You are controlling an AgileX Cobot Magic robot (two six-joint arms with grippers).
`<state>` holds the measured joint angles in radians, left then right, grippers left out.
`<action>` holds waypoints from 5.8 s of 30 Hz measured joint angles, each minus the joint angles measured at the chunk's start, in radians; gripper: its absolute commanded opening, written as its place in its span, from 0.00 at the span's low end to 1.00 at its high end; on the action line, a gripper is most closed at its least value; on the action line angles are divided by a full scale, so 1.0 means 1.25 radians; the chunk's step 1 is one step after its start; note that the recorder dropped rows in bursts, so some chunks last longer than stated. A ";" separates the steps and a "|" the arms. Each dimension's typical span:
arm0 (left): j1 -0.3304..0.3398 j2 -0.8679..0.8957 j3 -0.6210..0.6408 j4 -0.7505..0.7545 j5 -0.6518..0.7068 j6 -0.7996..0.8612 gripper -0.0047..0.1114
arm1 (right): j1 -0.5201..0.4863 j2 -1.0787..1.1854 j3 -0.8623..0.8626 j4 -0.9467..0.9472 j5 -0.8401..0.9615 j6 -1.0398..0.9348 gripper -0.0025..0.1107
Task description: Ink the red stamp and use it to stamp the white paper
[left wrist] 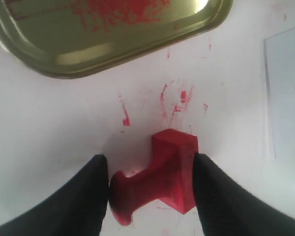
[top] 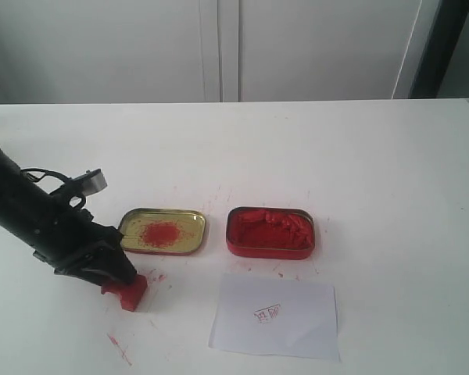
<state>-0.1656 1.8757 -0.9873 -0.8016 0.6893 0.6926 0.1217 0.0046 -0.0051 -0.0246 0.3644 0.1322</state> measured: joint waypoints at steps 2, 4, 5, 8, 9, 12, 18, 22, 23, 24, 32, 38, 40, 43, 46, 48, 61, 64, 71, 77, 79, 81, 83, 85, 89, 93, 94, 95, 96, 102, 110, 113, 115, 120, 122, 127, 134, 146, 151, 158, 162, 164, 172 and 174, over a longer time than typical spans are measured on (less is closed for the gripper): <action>0.000 0.000 0.000 0.007 -0.007 -0.003 0.53 | 0.000 0.000 0.000 0.000 0.000 0.000 0.02; 0.000 0.000 -0.001 0.009 -0.009 -0.007 0.53 | 0.000 0.000 0.000 0.000 0.000 0.000 0.02; 0.000 0.000 -0.003 0.009 -0.011 -0.007 0.53 | 0.000 0.000 0.000 0.000 0.000 0.000 0.02; 0.000 0.000 -0.015 0.018 -0.014 -0.008 0.53 | 0.000 0.000 0.000 0.000 0.000 0.000 0.02; 0.000 0.000 -0.019 0.021 -0.014 -0.008 0.53 | 0.000 0.000 0.000 0.000 0.000 0.000 0.02; 0.000 0.000 -0.032 0.026 -0.009 -0.010 0.53 | 0.000 0.000 0.000 0.000 0.000 0.000 0.02; 0.000 0.000 -0.064 0.061 0.029 -0.042 0.53 | 0.000 0.000 0.000 0.000 0.000 0.000 0.02; 0.000 0.000 -0.099 0.071 0.050 -0.064 0.44 | 0.000 0.000 0.000 0.000 0.000 0.000 0.02; 0.000 0.000 -0.104 0.073 0.050 -0.066 0.37 | 0.000 0.000 0.000 0.000 0.000 0.000 0.02; 0.000 0.000 -0.118 0.073 0.052 -0.067 0.34 | 0.000 0.000 0.000 0.000 0.000 0.000 0.02; 0.000 0.000 -0.166 0.052 0.065 -0.070 0.04 | 0.000 0.000 0.000 0.000 0.000 0.000 0.02; 0.000 0.000 -0.166 -0.020 0.071 -0.069 0.04 | 0.000 0.000 0.000 0.000 0.000 0.000 0.02; 0.000 0.000 -0.166 -0.054 0.078 -0.064 0.04 | 0.000 0.000 0.000 0.000 0.000 0.000 0.02; 0.000 0.000 -0.166 -0.104 0.100 -0.036 0.04 | 0.000 0.000 0.000 0.000 0.000 0.000 0.02; 0.000 0.000 -0.166 -0.123 0.131 -0.023 0.04 | 0.000 0.000 0.000 0.000 0.000 0.000 0.02; 0.000 0.000 -0.166 -0.123 0.147 -0.021 0.04 | 0.000 0.000 0.000 0.000 0.000 0.000 0.02; 0.000 -0.149 -0.166 0.072 0.161 -0.166 0.04 | 0.000 0.000 0.000 0.000 0.000 0.000 0.02; 0.000 -0.189 -0.166 0.127 0.167 -0.208 0.04 | 0.000 0.000 0.000 0.000 0.000 0.000 0.02; 0.000 -0.279 -0.116 0.195 0.168 -0.256 0.04 | 0.000 0.000 0.000 0.000 0.000 0.000 0.02; 0.000 -0.342 -0.048 0.283 0.149 -0.305 0.04 | 0.000 0.000 0.000 0.000 0.000 0.000 0.02; 0.000 -0.361 -0.033 0.310 0.142 -0.324 0.04 | 0.000 0.000 0.000 0.000 0.000 0.000 0.02; 0.000 -0.378 -0.024 0.336 0.138 -0.336 0.04 | 0.000 0.000 0.000 0.000 0.000 0.000 0.02; 0.000 -0.390 -0.018 0.359 0.134 -0.348 0.04 | 0.000 0.000 0.000 0.000 0.000 0.000 0.02; 0.000 -0.404 -0.015 0.383 0.136 -0.359 0.04 | 0.000 0.000 0.000 0.000 0.000 0.000 0.02; 0.000 -0.426 -0.016 0.450 0.140 -0.390 0.04 | 0.000 0.000 0.000 0.000 0.000 0.000 0.02; 0.000 -0.438 -0.016 0.521 0.144 -0.432 0.04 | 0.000 0.000 0.000 0.000 0.000 0.000 0.02; 0.000 -0.440 -0.016 0.537 0.144 -0.444 0.04 | 0.000 0.000 0.000 0.000 0.000 0.000 0.02; 0.000 -0.440 -0.016 0.552 0.144 -0.452 0.04 | 0.000 0.000 0.000 0.000 0.000 0.000 0.02; 0.000 -0.440 -0.016 0.565 0.144 -0.462 0.04 | 0.000 0.000 0.000 0.000 0.000 0.000 0.02; 0.000 -0.440 -0.016 0.594 0.136 -0.492 0.04 | 0.000 0.000 0.000 0.000 0.000 0.000 0.02; 0.066 -0.440 -0.016 0.594 0.106 -0.528 0.04 | 0.000 0.000 0.000 0.000 0.000 0.000 0.02; 0.104 -0.440 -0.016 0.596 0.111 -0.532 0.04 | 0.000 0.000 0.000 0.000 0.000 0.000 0.02; 0.126 -0.440 -0.016 0.598 0.120 -0.535 0.04 | 0.000 0.000 0.000 0.000 0.000 0.000 0.02; 0.152 -0.440 -0.016 0.598 0.181 -0.535 0.04 | 0.000 0.000 0.000 0.000 0.000 0.000 0.02; 0.152 -0.440 -0.016 0.600 0.207 -0.535 0.04 | 0.000 0.000 0.000 0.000 0.000 0.000 0.02; 0.152 -0.441 -0.016 0.603 0.246 -0.533 0.04 | 0.000 0.000 0.000 0.000 0.000 0.000 0.02; 0.152 -0.567 0.045 0.641 0.249 -0.533 0.04 | 0.000 0.000 0.000 0.000 0.000 0.013 0.02; 0.152 -0.836 0.081 0.648 0.350 -0.533 0.04 | 0.000 0.000 0.000 0.000 0.000 0.013 0.02; 0.152 -0.850 0.083 0.648 0.350 -0.533 0.04 | 0.000 0.000 0.000 0.000 0.000 0.013 0.02; 0.152 -0.851 0.084 0.648 0.338 -0.533 0.04 | 0.000 0.000 0.000 0.000 0.000 0.013 0.02; 0.152 -0.851 0.084 0.648 0.337 -0.533 0.04 | 0.000 0.000 0.000 0.000 0.000 0.013 0.02; 0.152 -0.851 0.084 0.648 0.337 -0.533 0.04 | 0.000 0.000 0.000 0.000 0.000 0.013 0.02; 0.152 -0.853 0.084 0.646 0.326 -0.537 0.04 | 0.000 0.000 0.000 0.000 0.000 0.013 0.02; 0.152 -0.861 0.084 0.641 0.298 -0.545 0.04 | 0.000 0.000 0.000 0.000 0.000 0.013 0.02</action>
<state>0.0240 0.7991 -0.8820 0.0000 1.0617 0.0111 0.1217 0.0046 -0.0051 -0.0246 0.3644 0.1488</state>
